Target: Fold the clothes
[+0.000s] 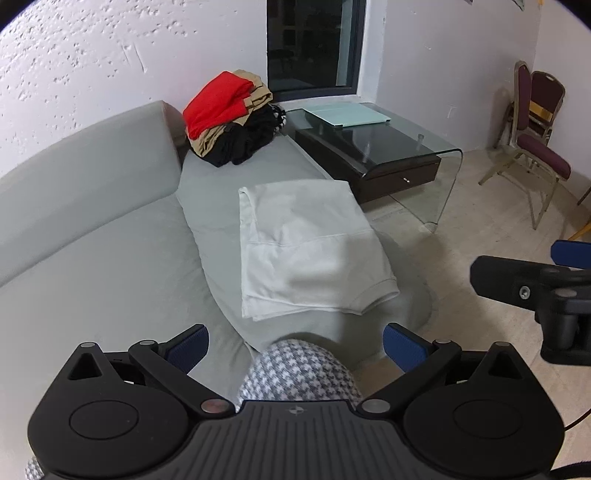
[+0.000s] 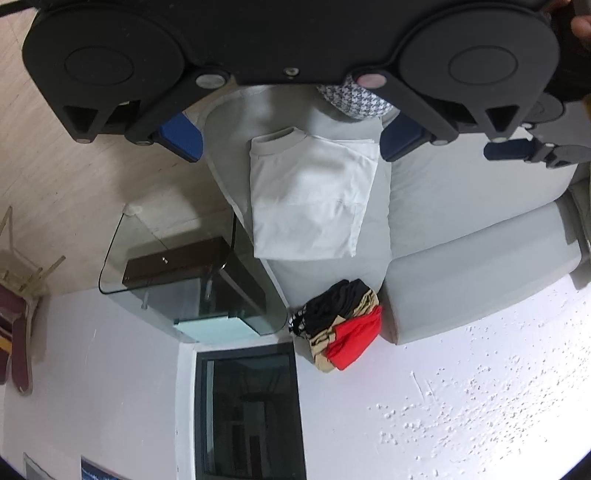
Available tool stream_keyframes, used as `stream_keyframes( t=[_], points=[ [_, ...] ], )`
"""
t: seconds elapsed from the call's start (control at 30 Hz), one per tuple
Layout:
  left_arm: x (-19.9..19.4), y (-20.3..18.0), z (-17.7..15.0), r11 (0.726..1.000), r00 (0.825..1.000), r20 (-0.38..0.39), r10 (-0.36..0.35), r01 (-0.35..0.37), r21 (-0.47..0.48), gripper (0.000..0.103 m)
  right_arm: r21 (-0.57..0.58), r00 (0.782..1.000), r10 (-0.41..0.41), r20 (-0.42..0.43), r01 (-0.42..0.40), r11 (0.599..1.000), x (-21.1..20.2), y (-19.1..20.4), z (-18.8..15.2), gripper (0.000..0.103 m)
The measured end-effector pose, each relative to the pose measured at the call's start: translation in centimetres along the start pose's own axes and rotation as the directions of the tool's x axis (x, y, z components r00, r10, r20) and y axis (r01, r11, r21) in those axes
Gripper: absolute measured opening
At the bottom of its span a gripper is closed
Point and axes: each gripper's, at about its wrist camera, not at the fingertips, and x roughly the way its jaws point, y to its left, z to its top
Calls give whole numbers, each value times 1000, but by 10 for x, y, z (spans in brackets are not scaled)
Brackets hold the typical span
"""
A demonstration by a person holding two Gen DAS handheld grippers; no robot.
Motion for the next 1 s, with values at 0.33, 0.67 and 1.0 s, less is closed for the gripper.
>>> stream_keyframes(
  t=[0.33, 0.67, 1.0],
  points=[
    [1, -3, -4, 1000, 1000, -5, -7, 7, -7, 102, -8, 1000, -11, 2, 11, 1000, -2, 0, -3, 103],
    [7, -11, -5, 999, 1000, 3, -27, 27, 24, 102, -2, 1000, -10, -17, 10, 1000, 7, -4, -6, 103],
    [19, -10, -7, 1000, 1000, -11, -25, 25, 9, 102, 12, 999, 9, -48, -8, 1000, 21, -9, -9, 103]
  ],
)
